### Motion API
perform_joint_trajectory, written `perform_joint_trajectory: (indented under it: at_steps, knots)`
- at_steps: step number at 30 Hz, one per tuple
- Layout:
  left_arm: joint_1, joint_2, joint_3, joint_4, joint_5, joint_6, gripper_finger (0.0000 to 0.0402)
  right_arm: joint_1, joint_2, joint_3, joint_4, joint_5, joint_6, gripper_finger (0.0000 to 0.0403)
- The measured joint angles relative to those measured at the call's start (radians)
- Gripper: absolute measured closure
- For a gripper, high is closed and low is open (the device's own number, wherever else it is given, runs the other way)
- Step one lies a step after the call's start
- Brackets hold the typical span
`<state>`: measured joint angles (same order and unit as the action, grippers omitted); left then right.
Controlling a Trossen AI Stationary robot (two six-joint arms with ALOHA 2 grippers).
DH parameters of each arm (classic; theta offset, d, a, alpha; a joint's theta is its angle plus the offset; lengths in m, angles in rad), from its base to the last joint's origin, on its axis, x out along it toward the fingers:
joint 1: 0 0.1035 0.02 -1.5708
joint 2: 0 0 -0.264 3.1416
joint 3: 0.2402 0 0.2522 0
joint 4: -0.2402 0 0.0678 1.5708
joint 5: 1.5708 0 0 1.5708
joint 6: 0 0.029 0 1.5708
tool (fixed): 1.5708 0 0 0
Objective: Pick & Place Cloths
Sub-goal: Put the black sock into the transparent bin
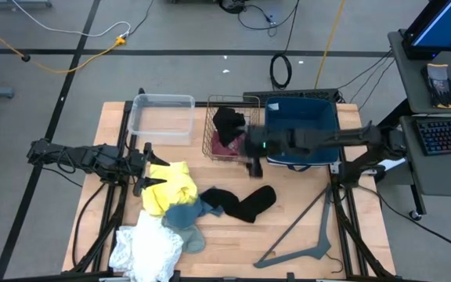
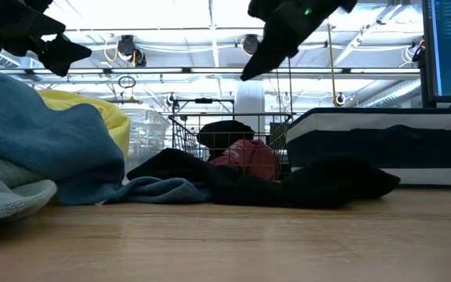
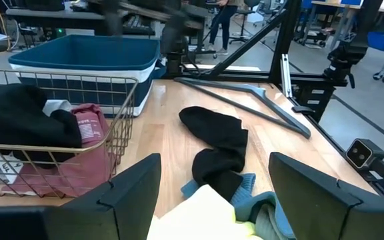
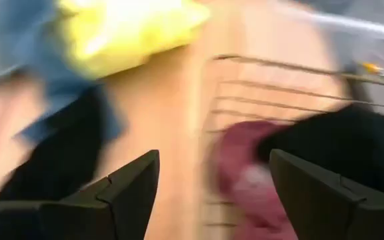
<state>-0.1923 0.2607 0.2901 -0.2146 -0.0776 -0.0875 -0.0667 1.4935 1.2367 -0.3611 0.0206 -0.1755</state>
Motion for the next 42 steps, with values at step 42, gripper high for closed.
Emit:
perform_joint_trajectory:
  at_steps: [42]
  knots:
    - [0.000,0.001,0.000,-0.003,0.040,-0.053,0.0119,0.378,0.340,-0.052,-0.136,0.005,0.351,0.0157]
